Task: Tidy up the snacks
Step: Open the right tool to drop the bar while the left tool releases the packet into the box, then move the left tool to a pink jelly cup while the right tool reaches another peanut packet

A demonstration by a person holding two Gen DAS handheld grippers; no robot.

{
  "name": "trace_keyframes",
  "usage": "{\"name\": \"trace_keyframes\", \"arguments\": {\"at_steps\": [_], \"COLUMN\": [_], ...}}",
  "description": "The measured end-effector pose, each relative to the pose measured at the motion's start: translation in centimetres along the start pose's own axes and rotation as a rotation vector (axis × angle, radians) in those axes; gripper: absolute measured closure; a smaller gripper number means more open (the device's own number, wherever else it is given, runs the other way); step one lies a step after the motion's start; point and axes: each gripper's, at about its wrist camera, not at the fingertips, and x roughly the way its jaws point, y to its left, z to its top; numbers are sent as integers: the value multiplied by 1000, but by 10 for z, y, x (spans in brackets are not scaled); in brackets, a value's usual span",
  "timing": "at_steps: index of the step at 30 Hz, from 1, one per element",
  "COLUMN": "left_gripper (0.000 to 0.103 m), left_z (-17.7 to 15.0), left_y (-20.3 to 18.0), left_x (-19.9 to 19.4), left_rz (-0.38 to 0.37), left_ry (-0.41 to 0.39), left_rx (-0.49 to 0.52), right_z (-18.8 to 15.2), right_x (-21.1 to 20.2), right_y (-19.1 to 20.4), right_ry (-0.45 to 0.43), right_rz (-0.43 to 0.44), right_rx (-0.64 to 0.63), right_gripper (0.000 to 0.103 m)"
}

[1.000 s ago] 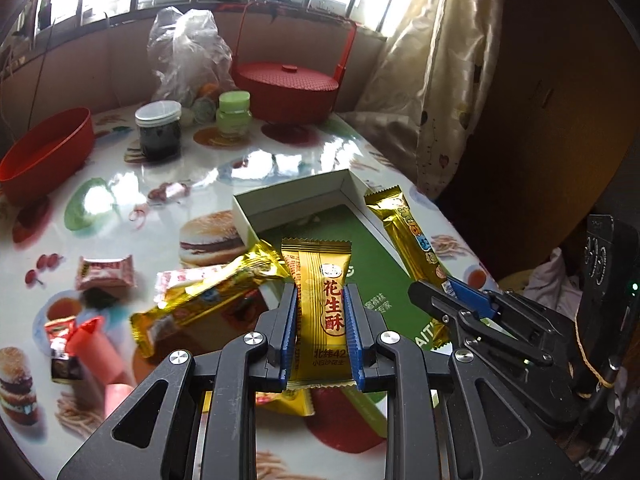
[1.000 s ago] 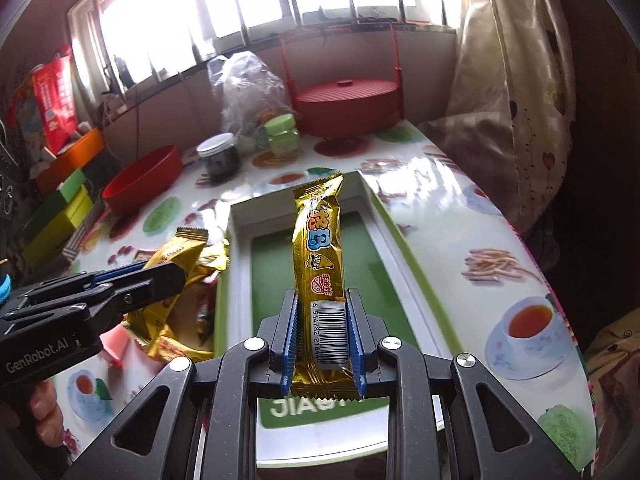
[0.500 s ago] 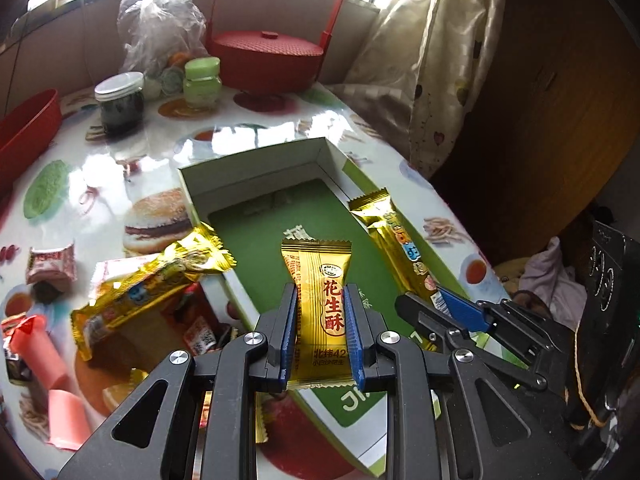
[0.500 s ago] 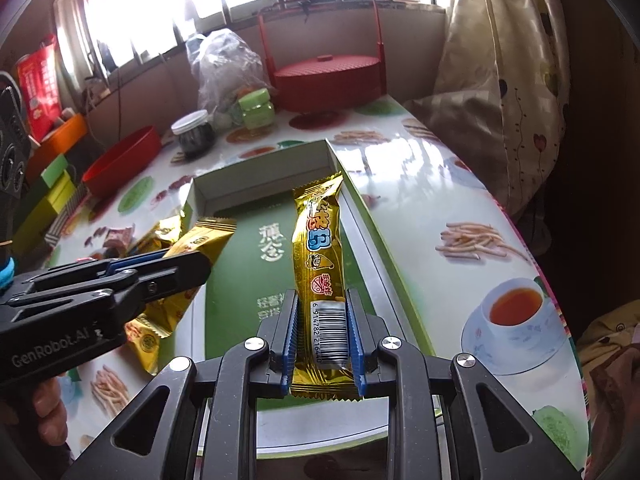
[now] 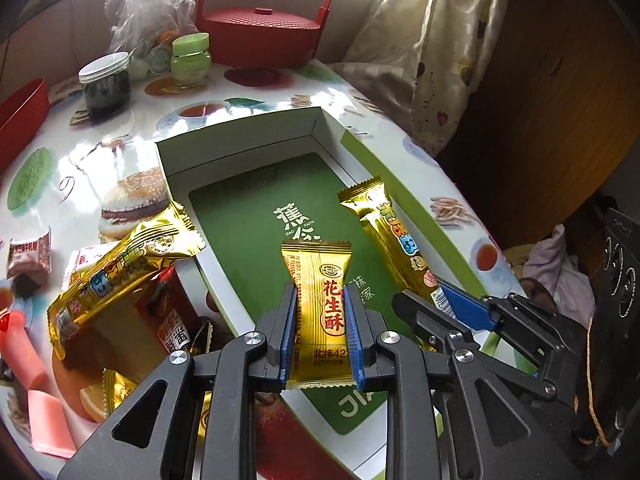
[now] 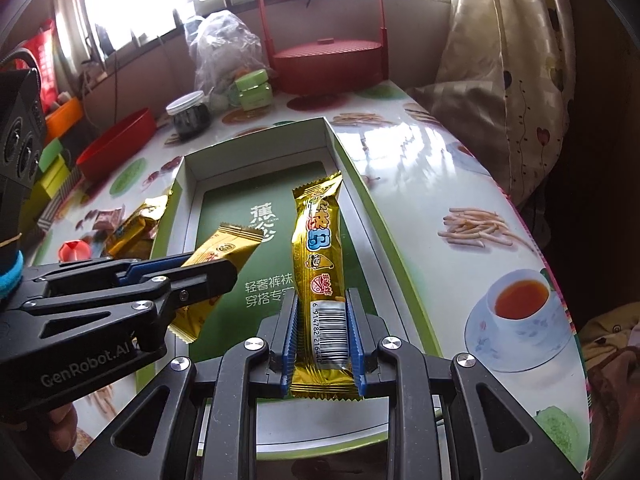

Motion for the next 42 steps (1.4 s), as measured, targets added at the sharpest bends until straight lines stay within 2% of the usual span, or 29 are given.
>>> {"name": "trace_keyframes", "arguments": {"at_steps": [6, 16, 22, 25, 26, 27, 28, 38, 42], "left_gripper": [80, 75, 75, 71, 67, 57, 55, 55, 55], "left_z": [3, 2, 0, -2, -4, -6, -6, -22, -27], "left_y": [1, 2, 0, 1, 3, 5, 6, 33, 46], "left_x": [1, -4, -23, -33, -38, -44, -46, -85, -98], "left_rz": [-16, -36, -48, -38, -34, -31, -30, 16, 63], "left_ry": [10, 2, -37, -61, -71, -83, -88, -165, -194], "left_rx": [-10, -7, 18, 30, 32, 31, 29, -5, -13], "right_z": [1, -1, 0, 0, 0, 0, 0, 1, 2], "right_x": [1, -2, -7, -11, -12, -14, -15, -32, -36], "right_y": [1, -3, -3, 1, 2, 3, 5, 26, 35], "right_ry": [4, 4, -16, -27, -31, -36, -41, -89, -100], "right_rz": [-7, -7, -4, 0, 1, 3, 7, 28, 42], "right_rx": [-1, 27, 42, 48, 51, 55, 60, 52, 48], "right_gripper": [81, 72, 63, 62, 62, 61, 60, 56, 56]}}
